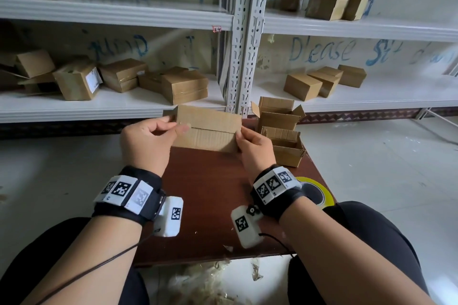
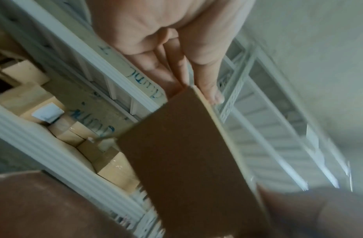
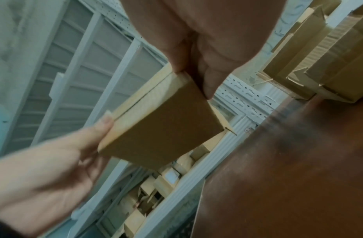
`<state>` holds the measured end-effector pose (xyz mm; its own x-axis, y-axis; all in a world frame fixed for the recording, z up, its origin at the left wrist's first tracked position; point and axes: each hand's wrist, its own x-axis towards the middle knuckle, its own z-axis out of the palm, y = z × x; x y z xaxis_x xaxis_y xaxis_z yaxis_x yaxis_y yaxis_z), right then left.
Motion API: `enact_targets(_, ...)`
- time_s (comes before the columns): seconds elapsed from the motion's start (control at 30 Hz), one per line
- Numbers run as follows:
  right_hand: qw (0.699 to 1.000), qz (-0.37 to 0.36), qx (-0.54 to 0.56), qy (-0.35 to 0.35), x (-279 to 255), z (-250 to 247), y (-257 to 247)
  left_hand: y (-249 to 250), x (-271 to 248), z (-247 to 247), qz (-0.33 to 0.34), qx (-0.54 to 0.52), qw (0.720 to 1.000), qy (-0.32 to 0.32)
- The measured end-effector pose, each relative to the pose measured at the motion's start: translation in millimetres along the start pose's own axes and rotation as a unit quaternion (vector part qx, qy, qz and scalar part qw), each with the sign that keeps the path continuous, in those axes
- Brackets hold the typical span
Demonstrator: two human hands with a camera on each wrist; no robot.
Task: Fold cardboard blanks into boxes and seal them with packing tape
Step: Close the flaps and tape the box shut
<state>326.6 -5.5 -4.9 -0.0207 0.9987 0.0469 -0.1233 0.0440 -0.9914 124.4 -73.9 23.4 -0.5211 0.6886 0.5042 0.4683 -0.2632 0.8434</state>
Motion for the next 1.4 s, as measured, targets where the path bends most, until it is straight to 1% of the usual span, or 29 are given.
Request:
enact_targets(0.07, 0.999, 0.005, -0.046, 0.027, -2, 3, 11, 6, -2, 3, 0.01, -0.03, 0.999, 0.024)
enact_targets(0.13, 0.997, 0.023, -0.066, 0.042, -5, 7, 17, 13, -2, 3, 0.023, -0.039, 0.998, 0.038)
enact_targets(0.17, 0.996, 0.02, -0.073, 0.049, -7, 9, 19, 13, -1, 4, 0.018, -0.051, 0.997, 0.049)
enact_targets(0.23, 0.993, -0.017, -0.092, 0.071, -9, 12, 20, 8, 1, 6, -0.01, -0.083, 0.995, 0.059)
enact_targets(0.3, 0.988, -0.042, -0.114, 0.101, -7, 14, 21, 1, 1, 10, -0.018, -0.075, 0.997, 0.032)
enact_targets(0.33, 0.986, -0.027, -0.118, 0.115, -3, 16, 24, 0, 0, 12, -0.01, -0.056, 0.998, 0.008)
enact_targets(0.43, 0.983, 0.084, -0.099, 0.133, 7, 18, 33, 6, -10, 21, 0.032, -0.021, 0.997, -0.066)
enact_targets(0.5, 0.983, 0.116, -0.07, 0.124, 6, 14, 34, 9, -15, 25, 0.042, -0.025, 0.996, -0.073)
enact_targets(0.6, 0.991, 0.092, -0.04, 0.084, -2, 10, 28, 10, -17, 26, 0.032, -0.046, 0.997, -0.06)
enact_targets(0.67, 0.995, 0.063, -0.062, 0.055, -8, 8, 27, 10, -16, 27, 0.015, -0.069, 0.995, -0.073)
enact_targets(0.7, 0.994, 0.058, -0.074, 0.055, -10, 7, 28, 12, -16, 26, -0.001, -0.09, 0.992, -0.089)
enact_targets(0.77, 0.992, 0.053, -0.09, 0.066, -15, 3, 27, 14, -17, 24, -0.016, -0.119, 0.985, -0.123)
enact_targets(0.83, 0.992, 0.042, -0.09, 0.083, -14, -3, 26, 14, -18, 23, -0.013, -0.126, 0.982, -0.141)
enact_targets(0.97, 0.985, -0.018, -0.136, 0.101, -9, -11, 20, 16, -19, 19, -0.036, -0.176, 0.975, -0.133)
enact_targets(1.03, 0.983, -0.036, -0.135, 0.118, -9, -11, 19, 17, -21, 18, -0.025, -0.178, 0.975, -0.135)
enact_targets(1.1, 0.986, -0.015, -0.107, 0.125, -9, -9, 15, 17, -24, 17, 0.006, -0.134, 0.981, -0.142)
enact_targets(1.17, 0.995, 0.022, -0.033, 0.092, -12, -4, 10, 17, -25, 16, 0.029, -0.112, 0.979, -0.17)
enact_targets(1.2, 0.997, 0.03, -0.01, 0.072, -14, -2, 9, 17, -27, 15, 0.034, -0.119, 0.974, -0.188)
enact_targets(1.27, 0.997, 0.025, -0.035, 0.06, -16, -2, 9, 15, -29, 17, 0.028, -0.141, 0.969, -0.202)
enact_targets(1.4, 0.986, -0.013, -0.132, 0.105, -10, -11, 10, 16, -28, 20, 0.013, -0.153, 0.977, -0.147)
